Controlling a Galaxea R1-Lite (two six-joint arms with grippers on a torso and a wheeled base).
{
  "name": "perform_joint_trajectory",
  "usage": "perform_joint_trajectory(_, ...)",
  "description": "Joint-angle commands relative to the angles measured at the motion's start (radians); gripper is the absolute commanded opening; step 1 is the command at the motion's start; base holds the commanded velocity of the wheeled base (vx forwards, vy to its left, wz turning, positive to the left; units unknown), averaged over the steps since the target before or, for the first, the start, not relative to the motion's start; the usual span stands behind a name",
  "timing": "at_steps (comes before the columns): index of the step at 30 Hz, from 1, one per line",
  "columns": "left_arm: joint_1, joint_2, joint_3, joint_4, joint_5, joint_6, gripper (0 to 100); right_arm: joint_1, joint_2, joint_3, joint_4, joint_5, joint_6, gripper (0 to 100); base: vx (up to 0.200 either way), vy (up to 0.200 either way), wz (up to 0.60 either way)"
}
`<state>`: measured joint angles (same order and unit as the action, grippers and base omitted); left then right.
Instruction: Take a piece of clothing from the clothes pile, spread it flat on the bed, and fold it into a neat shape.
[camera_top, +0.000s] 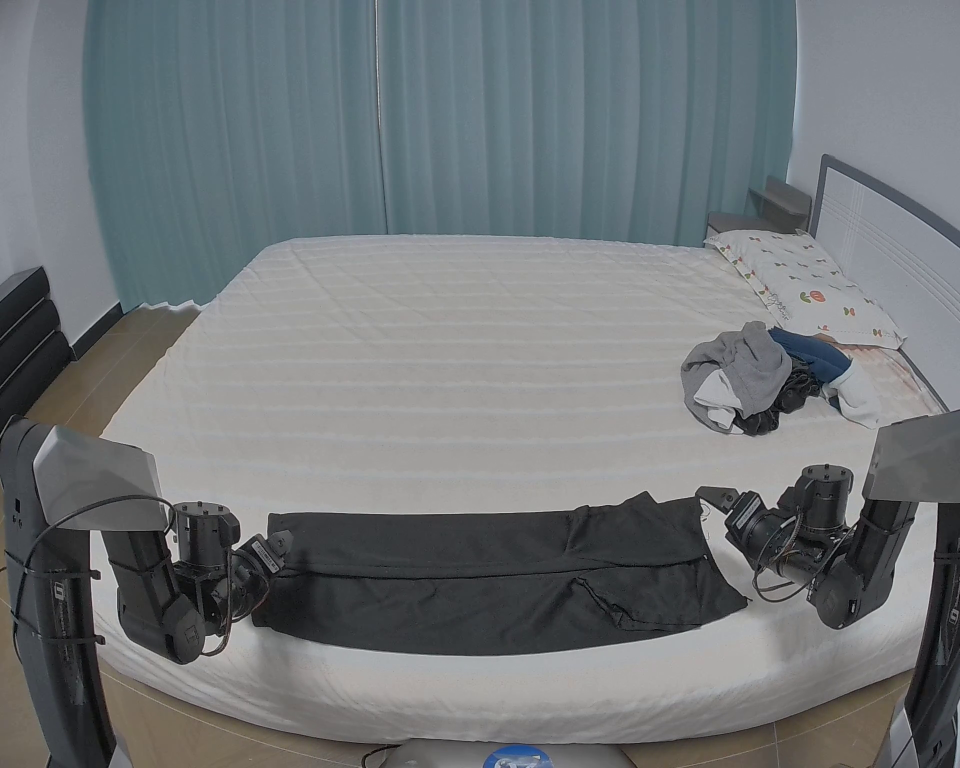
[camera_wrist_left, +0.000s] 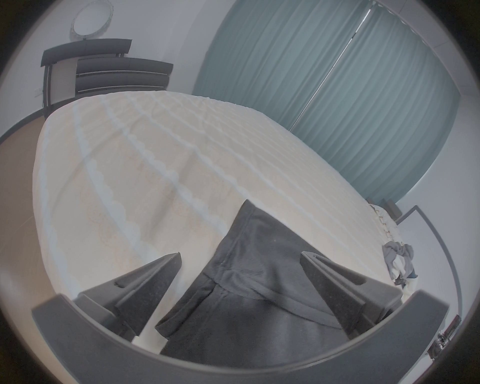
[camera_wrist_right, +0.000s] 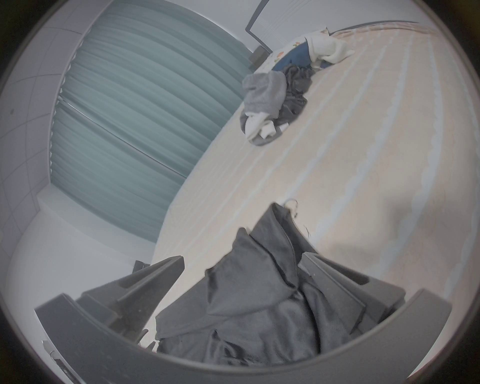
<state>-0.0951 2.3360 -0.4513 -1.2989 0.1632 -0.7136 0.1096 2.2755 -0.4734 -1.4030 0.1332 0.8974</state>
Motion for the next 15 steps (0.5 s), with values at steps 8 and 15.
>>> perform_joint_trajectory(8, 0.018, 0.002, -0.026, -0.005, -0.054, -0.081, 100, 0.005, 0.052, -0.202, 0.15, 0.091, -0.008, 100, 0.0, 0.0, 0.0)
perform_joint_trajectory(15, 0.018, 0.049, -0.049, -0.003, -0.057, -0.107, 100, -0.008, 0.151, -0.248, 0.177, 0.106, -0.072, 100, 0.0, 0.0, 0.0)
